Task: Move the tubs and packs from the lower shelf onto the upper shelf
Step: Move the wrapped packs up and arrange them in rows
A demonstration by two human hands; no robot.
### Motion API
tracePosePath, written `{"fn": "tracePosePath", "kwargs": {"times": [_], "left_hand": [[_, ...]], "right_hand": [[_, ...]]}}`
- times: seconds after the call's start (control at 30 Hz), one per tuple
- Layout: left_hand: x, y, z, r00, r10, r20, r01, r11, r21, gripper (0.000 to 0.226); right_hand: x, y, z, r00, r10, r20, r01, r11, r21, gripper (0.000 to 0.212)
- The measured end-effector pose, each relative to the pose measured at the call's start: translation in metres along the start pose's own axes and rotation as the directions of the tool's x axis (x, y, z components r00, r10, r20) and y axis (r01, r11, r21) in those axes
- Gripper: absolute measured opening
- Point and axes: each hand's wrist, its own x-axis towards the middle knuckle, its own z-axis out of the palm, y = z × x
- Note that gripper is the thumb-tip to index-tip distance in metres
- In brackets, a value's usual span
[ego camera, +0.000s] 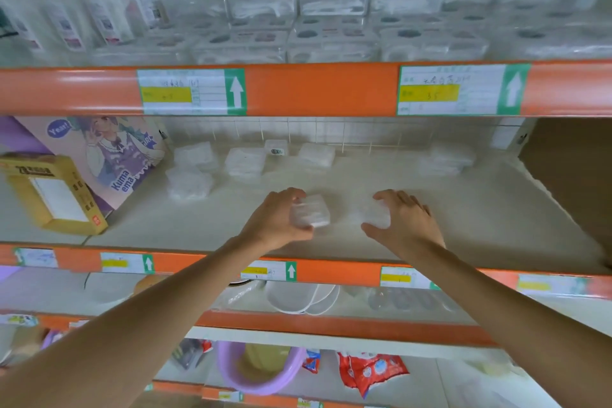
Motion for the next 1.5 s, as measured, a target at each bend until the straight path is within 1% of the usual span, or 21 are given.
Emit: {"fn": "tracePosePath", "kwargs": {"times": [0.1,0.17,0.23,0.37,0.53,0.67,0.8,0.9,0.97,1.03,1.17,1.3,1.4,1.5], "left_hand": [[-0.021,0.017,-0.009,1.0,0.028,0.005,-0.029,1.0,0.011,0.071],[-0.035,0.031,-0.015,0.999,0.052,-0.002,-0.052,0.999,0.012,0.063],[-0.05,0.047,-0.022,0.996,0.091,-0.008,-0.091,0.996,0.017,0.059],[-0.078,0.077,-0.041,0.988,0.151,0.027,-0.152,0.986,0.068,0.061],[-0.109,0.12,-0.075,0.976,0.216,-0.01,-0.214,0.971,0.107,0.057],[-0.131,0.15,-0.103,0.959,0.282,0.01,-0.28,0.945,0.172,0.068],[-0.147,0.175,-0.126,0.931,0.359,-0.07,-0.34,0.92,0.194,0.064],[-0.152,0.194,-0.149,0.911,0.393,-0.12,-0.374,0.914,0.158,0.062],[-0.153,0.205,-0.165,0.901,0.414,-0.129,-0.393,0.906,0.159,0.06],[-0.15,0.216,-0.18,0.893,0.426,-0.148,-0.403,0.901,0.164,0.059],[-0.137,0.235,-0.206,0.876,0.438,-0.202,-0.408,0.896,0.175,0.072],[-0.109,0.245,-0.226,0.891,0.425,-0.158,-0.396,0.9,0.184,0.076],[-0.08,0.252,-0.239,0.879,0.435,-0.195,-0.411,0.899,0.155,0.074],[-0.043,0.261,-0.249,0.875,0.441,-0.201,-0.418,0.896,0.148,0.067]], "right_hand": [[-0.022,-0.003,-0.021,0.999,-0.008,-0.043,0.01,0.998,0.055,0.055],[-0.036,-0.004,-0.038,0.998,-0.026,-0.063,0.03,0.998,0.058,0.055],[-0.048,-0.005,-0.057,0.996,-0.054,-0.077,0.058,0.997,0.047,0.054],[-0.069,-0.009,-0.095,0.987,-0.126,-0.096,0.126,0.992,0.001,0.055],[-0.094,-0.016,-0.14,0.967,-0.215,-0.138,0.212,0.977,-0.038,0.055],[-0.116,-0.025,-0.177,0.951,-0.277,-0.139,0.269,0.961,-0.069,0.056],[-0.13,-0.029,-0.212,0.936,-0.328,-0.129,0.315,0.942,-0.111,0.056],[-0.131,-0.034,-0.239,0.929,-0.353,-0.113,0.346,0.935,-0.08,0.056],[-0.128,-0.039,-0.253,0.92,-0.376,-0.11,0.369,0.926,-0.076,0.057],[-0.123,-0.045,-0.266,0.911,-0.386,-0.146,0.38,0.923,-0.062,0.057],[-0.107,-0.053,-0.286,0.889,-0.402,-0.218,0.41,0.912,-0.012,0.06],[-0.081,-0.054,-0.296,0.886,-0.389,-0.253,0.4,0.916,-0.01,0.058],[-0.054,-0.053,-0.308,0.878,-0.392,-0.274,0.405,0.914,-0.011,0.057],[-0.022,-0.046,-0.321,0.876,-0.394,-0.279,0.405,0.914,-0.019,0.063]]}}
